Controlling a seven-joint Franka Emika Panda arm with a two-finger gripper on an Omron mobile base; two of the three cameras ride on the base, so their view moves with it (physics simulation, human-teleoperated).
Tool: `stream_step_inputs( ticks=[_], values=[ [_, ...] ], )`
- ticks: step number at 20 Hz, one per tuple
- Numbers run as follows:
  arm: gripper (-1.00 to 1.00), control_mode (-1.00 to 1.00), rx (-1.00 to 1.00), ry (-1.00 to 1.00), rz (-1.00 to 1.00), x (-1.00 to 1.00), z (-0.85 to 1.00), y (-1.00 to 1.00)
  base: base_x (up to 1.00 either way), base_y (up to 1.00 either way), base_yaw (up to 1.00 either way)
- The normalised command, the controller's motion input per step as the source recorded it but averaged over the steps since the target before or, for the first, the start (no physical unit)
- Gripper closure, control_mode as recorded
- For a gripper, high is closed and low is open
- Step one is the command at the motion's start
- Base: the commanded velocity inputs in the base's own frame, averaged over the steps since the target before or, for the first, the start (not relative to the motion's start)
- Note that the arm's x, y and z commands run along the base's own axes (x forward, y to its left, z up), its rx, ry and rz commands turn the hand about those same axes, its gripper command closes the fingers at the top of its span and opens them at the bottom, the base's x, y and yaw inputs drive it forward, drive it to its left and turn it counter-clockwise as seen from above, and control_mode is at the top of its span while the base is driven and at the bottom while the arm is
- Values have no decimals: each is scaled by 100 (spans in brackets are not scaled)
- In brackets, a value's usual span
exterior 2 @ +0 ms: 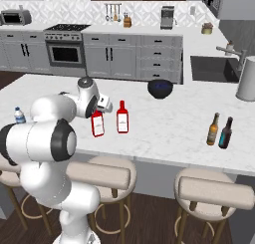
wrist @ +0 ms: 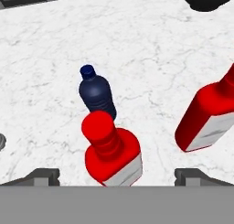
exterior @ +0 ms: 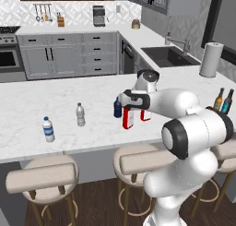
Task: Move the plastic bottles in the middle to the plastics group, and the glass bottles in the middle to the glass group.
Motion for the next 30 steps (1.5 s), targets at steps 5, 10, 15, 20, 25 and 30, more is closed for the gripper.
stream_step_inputs(
  ticks=[5,10,15,20,25,30],
  values=[
    [-100,-100,0,0,0,17,-10,6,0,0,0],
    [-100,-100,0,0,0,18,-15,5,0,0,0],
    [-100,-100,0,0,0,19,-18,5,0,0,0],
    [-100,-100,0,1,0,21,-19,0,0,0,0],
    [-100,-100,0,0,1,12,-19,0,0,0,0],
    [-100,-100,0,-5,7,0,-11,0,0,0,0]
  ],
)
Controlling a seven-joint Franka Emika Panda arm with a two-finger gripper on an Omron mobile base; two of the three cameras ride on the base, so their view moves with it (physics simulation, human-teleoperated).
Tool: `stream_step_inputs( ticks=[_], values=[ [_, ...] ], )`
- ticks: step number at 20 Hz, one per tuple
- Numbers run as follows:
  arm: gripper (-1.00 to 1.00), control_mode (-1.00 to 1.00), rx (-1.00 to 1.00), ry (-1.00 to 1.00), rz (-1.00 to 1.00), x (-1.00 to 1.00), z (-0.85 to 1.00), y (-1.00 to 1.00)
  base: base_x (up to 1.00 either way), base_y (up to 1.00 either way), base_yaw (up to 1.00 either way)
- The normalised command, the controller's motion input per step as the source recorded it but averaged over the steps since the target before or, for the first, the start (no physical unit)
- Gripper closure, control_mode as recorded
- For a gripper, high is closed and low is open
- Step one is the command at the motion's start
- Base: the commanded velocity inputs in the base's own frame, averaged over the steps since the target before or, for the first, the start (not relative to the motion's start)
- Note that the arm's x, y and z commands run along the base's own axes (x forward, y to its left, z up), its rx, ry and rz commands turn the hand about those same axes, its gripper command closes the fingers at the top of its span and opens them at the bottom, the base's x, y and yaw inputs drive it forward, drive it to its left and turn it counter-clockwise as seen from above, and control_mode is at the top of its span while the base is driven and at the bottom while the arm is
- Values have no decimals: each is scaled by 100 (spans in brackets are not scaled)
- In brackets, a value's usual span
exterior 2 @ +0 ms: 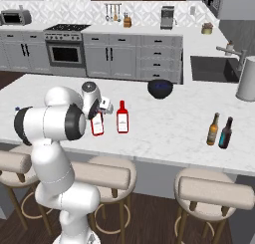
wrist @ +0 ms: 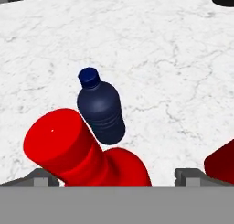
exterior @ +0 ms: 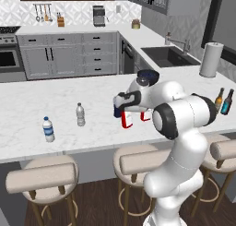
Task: Move the plastic bottles in the middle to the plastics group, and the glass bottles in the middle to the glass group.
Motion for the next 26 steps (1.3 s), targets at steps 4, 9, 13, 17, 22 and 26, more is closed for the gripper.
stream_step_inputs(
  ticks=[4,9,13,17,22,26],
  values=[
    [-100,-100,0,-19,9,-2,0,0,0,0,0],
    [100,-100,0,-10,8,-1,-7,0,0,0,0],
    [100,-100,0,-6,7,0,-13,-4,0,0,0],
    [100,-100,0,-5,10,0,-3,-11,0,0,0],
    [100,-100,0,-7,13,-29,15,-28,0,0,0],
    [100,-100,0,0,6,-56,34,-36,0,0,0]
  ],
)
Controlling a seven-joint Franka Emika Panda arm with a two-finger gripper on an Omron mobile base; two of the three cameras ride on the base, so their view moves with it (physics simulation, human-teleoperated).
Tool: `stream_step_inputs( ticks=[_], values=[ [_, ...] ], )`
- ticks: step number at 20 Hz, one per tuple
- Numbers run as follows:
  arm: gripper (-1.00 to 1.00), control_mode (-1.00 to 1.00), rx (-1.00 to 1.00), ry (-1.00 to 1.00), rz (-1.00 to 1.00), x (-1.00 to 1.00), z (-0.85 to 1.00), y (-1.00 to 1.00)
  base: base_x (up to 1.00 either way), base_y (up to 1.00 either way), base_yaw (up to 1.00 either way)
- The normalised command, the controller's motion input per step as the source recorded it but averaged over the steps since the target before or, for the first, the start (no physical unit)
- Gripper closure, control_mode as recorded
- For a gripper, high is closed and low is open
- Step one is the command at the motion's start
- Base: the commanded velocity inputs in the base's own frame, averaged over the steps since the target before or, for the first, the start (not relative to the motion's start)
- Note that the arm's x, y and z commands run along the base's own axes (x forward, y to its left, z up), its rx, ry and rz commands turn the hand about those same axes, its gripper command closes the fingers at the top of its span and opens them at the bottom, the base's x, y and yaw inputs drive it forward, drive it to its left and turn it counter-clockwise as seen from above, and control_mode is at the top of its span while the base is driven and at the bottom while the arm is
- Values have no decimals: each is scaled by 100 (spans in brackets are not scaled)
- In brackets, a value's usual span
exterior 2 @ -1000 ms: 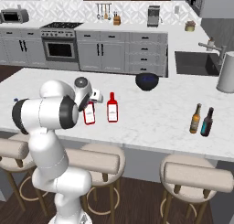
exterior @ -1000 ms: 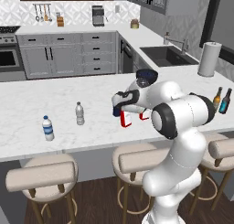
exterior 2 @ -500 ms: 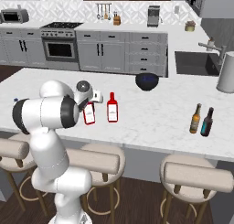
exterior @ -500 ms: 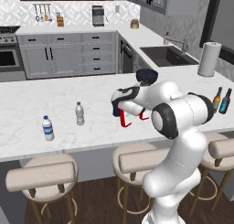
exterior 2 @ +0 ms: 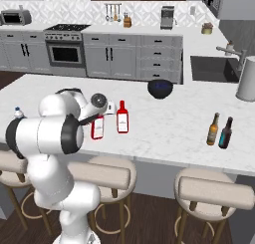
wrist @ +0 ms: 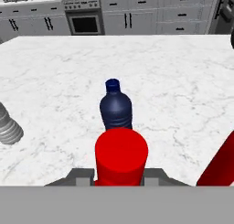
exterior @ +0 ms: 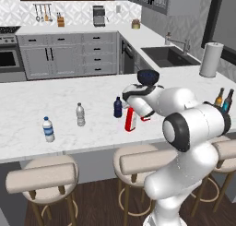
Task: Move the plastic bottles in the middle to the plastics group, and the glass bottles in the middle to the glass group.
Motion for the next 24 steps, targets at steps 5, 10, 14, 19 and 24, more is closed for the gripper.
stream_step_inputs(
  ticks=[5,10,14,19,24],
  values=[
    [100,-100,-3,0,0,-49,42,-38,0,0,0],
    [100,-100,-13,3,0,-18,60,-45,0,0,0],
    [100,-100,-15,17,0,-2,59,-51,0,0,0],
    [100,-100,-13,23,-8,1,49,-60,0,0,0],
    [100,-100,-5,13,-15,4,40,-63,0,0,0]
  ],
)
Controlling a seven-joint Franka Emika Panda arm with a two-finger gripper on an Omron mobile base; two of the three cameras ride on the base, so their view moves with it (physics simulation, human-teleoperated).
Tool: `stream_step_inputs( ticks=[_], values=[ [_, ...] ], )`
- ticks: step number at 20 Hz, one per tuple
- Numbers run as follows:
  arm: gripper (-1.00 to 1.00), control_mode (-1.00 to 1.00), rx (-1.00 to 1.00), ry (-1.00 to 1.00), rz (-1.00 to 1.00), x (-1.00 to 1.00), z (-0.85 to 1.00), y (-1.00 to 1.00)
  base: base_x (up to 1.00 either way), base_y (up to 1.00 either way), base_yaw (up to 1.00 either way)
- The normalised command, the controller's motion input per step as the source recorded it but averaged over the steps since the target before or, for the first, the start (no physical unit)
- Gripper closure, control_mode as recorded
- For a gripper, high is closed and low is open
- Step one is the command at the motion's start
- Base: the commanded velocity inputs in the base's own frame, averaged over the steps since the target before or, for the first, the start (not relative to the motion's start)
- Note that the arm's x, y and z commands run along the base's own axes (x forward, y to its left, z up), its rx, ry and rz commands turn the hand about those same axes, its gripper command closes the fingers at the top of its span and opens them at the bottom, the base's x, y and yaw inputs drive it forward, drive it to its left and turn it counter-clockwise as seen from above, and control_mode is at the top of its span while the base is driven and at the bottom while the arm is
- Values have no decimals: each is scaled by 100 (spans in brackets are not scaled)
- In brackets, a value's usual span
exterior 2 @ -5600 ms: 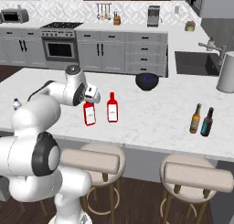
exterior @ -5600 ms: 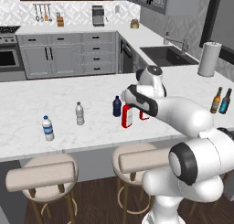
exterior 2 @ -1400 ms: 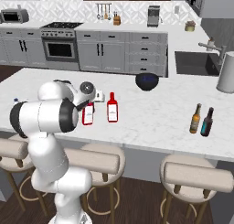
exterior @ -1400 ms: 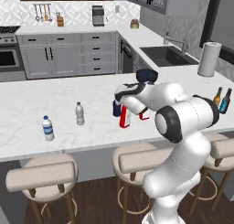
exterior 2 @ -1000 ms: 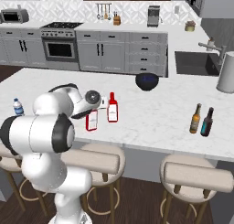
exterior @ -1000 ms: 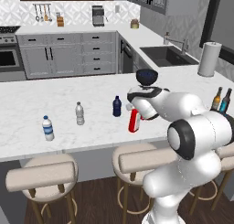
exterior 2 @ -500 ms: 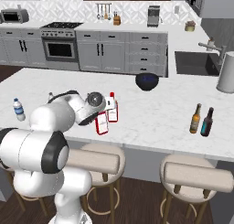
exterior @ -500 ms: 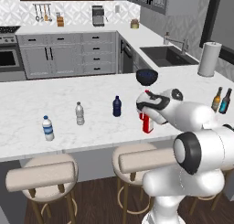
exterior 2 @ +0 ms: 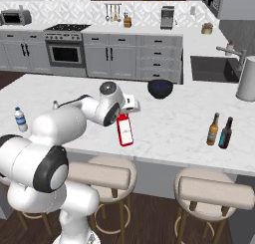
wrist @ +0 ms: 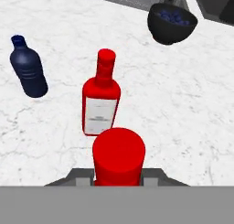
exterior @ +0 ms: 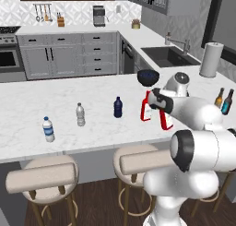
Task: Move the plastic bottles in the middle to the plastics group, and the glass bottles in the middle to the glass group.
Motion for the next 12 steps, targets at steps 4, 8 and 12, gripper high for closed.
stream_step_inputs(
  ticks=[4,8,12],
  values=[
    [100,-100,-5,1,-24,4,11,-58,0,0,0],
    [100,-100,-8,6,-32,23,0,-52,0,0,0],
    [100,-100,-10,7,-38,34,0,-47,0,0,0]
  ],
)
